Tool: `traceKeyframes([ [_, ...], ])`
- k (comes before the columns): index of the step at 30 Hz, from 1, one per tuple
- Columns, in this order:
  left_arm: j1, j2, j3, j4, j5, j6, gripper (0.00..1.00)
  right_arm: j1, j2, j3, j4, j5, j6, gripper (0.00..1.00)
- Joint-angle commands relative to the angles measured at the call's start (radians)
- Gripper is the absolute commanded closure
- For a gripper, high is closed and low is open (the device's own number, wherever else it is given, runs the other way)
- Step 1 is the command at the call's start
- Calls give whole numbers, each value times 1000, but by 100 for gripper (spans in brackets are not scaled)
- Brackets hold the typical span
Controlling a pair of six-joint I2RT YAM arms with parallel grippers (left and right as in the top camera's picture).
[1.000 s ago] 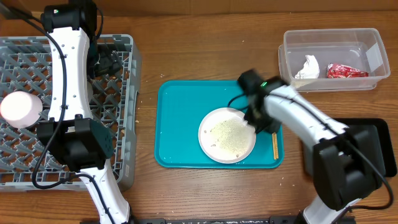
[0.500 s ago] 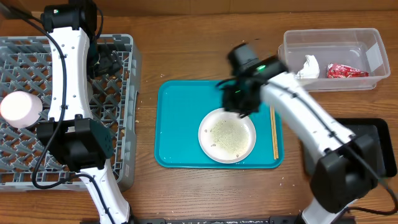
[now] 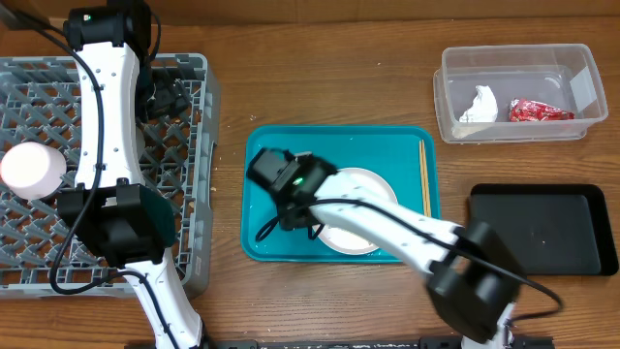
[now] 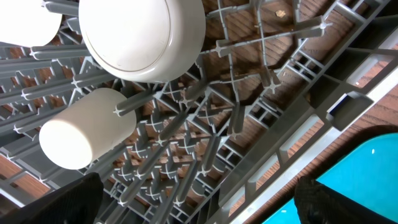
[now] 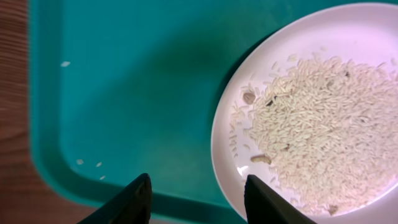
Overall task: Sort waste into correct bins and load items into the dishwasher
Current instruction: 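Grasp the white plate rim with the right gripper, then lift the rice plate and carry it right over the black tray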
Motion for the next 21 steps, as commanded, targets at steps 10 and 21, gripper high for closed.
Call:
traceKeyframes([
  [10,-2,8,7,-2,1,11,0,31,130,8,-23,130,10,61],
  [21,-2,8,7,-2,1,11,0,40,141,8,40,99,12,70],
])
